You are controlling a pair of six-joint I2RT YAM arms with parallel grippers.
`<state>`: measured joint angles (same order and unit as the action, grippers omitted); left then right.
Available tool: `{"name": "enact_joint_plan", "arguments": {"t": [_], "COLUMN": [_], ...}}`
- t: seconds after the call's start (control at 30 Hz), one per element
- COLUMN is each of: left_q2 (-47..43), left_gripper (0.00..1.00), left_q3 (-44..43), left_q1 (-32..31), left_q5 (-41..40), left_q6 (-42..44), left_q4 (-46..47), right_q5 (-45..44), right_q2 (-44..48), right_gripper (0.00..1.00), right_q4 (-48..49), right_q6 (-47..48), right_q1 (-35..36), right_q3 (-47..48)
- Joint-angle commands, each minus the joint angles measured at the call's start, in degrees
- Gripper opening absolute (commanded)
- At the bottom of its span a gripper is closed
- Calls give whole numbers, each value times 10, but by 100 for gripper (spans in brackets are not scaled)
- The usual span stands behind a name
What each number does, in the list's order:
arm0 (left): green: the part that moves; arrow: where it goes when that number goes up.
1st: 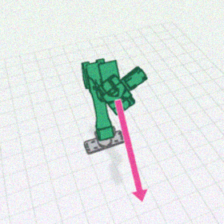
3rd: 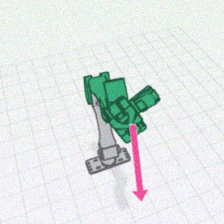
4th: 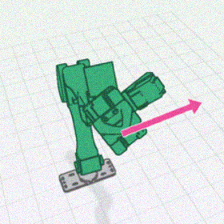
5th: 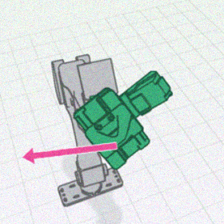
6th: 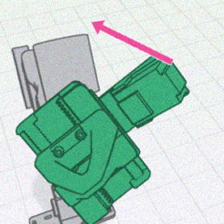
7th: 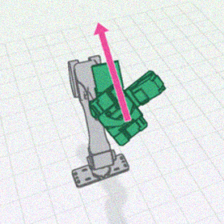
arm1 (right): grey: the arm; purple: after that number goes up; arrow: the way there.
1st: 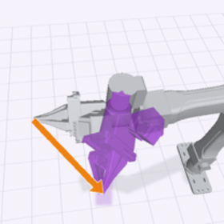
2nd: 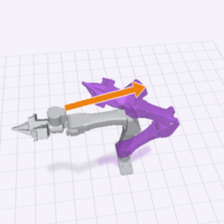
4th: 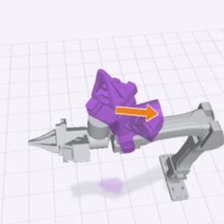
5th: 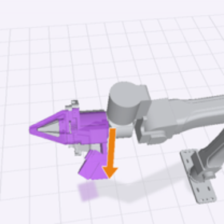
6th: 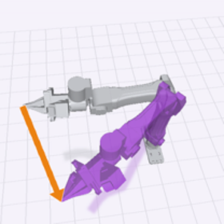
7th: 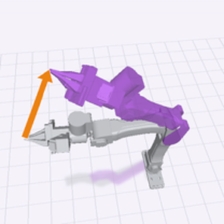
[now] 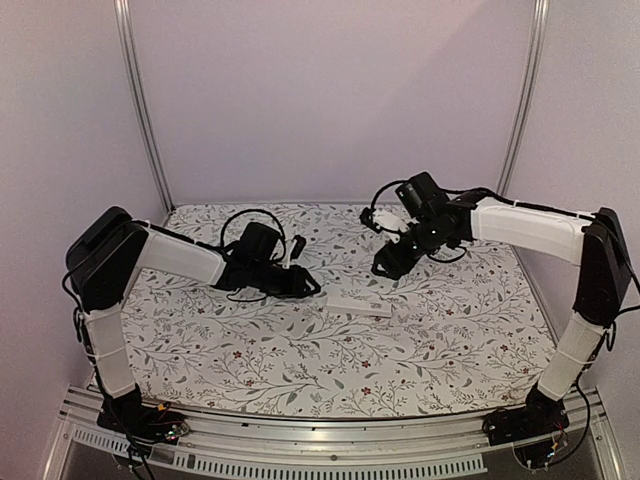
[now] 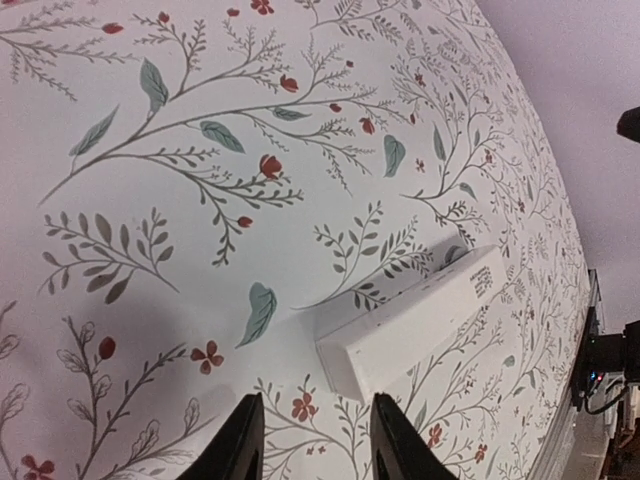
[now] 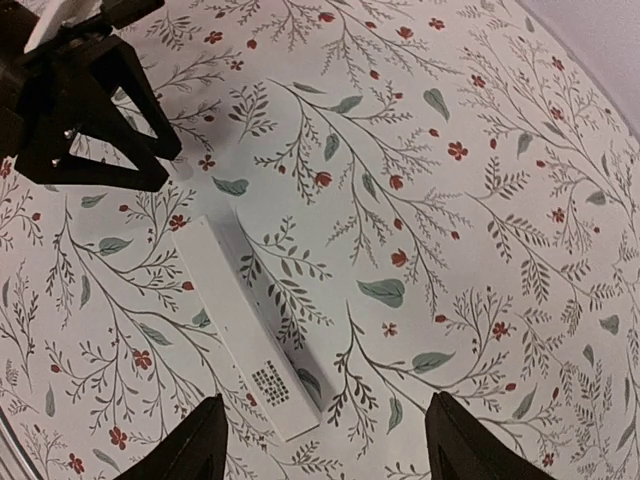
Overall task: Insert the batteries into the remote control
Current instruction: Load the battery cover onto the remote control without the battery cover, then press the battery cover onto the remote control.
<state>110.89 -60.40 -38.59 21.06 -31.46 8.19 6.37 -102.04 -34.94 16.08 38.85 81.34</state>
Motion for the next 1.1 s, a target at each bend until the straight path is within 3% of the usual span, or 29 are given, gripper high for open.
{"name": "enact_joint_plan", "arguments": {"t": [0.0,0.03,0.13,0.2,0.33,0.4,0.47,0.57,0.67,0.87,0.97,1.07], "left_q2": [-23,-25,-34,-46,-70,-79,-81,-67,-51,-15,-1,7], "left_gripper": [37,37,38,43,65,88,99,100,99,65,55,52], "left_q3": [-16,-16,-18,-14,0,16,21,5,-30,-68,-83,-93], "left_q1": [-21,-24,-36,-43,-47,-41,-23,-1,-32,-69,-81,-91], "left_q5": [-32,-38,-68,-95,-131,-145,-126,-35,-95,-166,-176,-184], "left_q6": [38,45,70,87,97,70,43,53,89,98,102,107], "left_q4": [-24,-27,-36,-38,-22,12,27,15,-46,-111,-130,-137], "right_q5": [-4,-11,-42,-48,-7,16,29,79,89,124,148,168], "right_q2": [114,139,216,246,254,239,222,188,166,117,90,68], "right_gripper": [70,73,98,99,99,99,98,93,92,81,75,70], "right_q4": [112,135,178,185,168,158,154,165,176,187,199,212], "right_q6": [-156,-187,-260,-284,-306,-312,-328,-355,-374,-400,-417,-436], "right_q1": [-24,-26,-33,-39,-62,-71,-80,-95,-96,-96,-96,-97], "right_q3": [-140,-171,-244,-271,-293,-292,-291,-290,-286,-280,-276,-275]}}
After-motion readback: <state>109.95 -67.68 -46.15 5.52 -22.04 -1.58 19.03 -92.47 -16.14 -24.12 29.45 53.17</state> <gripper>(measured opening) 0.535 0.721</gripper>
